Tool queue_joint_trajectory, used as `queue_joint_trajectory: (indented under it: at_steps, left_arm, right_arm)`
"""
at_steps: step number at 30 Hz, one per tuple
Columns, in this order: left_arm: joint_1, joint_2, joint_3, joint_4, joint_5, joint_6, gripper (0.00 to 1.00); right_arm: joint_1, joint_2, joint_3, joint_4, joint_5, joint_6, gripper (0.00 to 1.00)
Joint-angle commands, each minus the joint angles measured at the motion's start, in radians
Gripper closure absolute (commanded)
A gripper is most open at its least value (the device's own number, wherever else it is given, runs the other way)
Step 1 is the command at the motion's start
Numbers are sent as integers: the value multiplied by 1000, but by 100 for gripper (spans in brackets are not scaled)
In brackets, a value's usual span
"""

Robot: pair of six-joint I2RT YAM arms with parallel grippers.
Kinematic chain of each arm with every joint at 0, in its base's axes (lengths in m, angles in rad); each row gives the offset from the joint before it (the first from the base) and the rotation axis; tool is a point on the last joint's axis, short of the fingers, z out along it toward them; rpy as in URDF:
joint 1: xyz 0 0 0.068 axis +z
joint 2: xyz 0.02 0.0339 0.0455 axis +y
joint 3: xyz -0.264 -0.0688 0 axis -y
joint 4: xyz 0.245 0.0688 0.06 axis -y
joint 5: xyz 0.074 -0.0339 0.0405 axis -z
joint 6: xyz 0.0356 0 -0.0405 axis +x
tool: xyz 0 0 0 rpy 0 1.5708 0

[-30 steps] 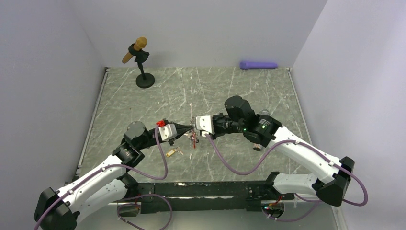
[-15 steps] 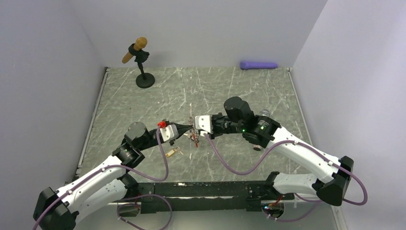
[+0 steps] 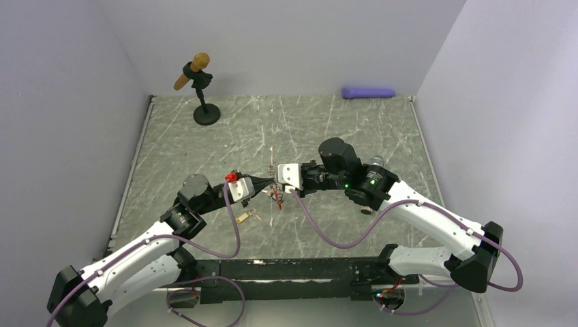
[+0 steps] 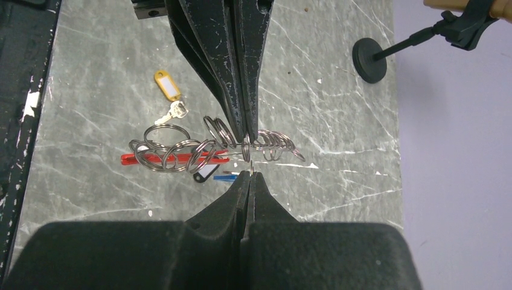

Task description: Put the keys on the keyring

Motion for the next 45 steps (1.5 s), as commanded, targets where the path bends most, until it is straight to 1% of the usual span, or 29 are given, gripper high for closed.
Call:
queue_joint_trajectory:
  at_steps: [1,45]
  left_arm:
    - [-4,-20,7,45,-5,15,100]
    - [-8,-29,-2,63,2,7,100]
  right_arm:
    - [8,-14,7,33,6,17,100]
    - [9,-6,-2,42,-19,41,100]
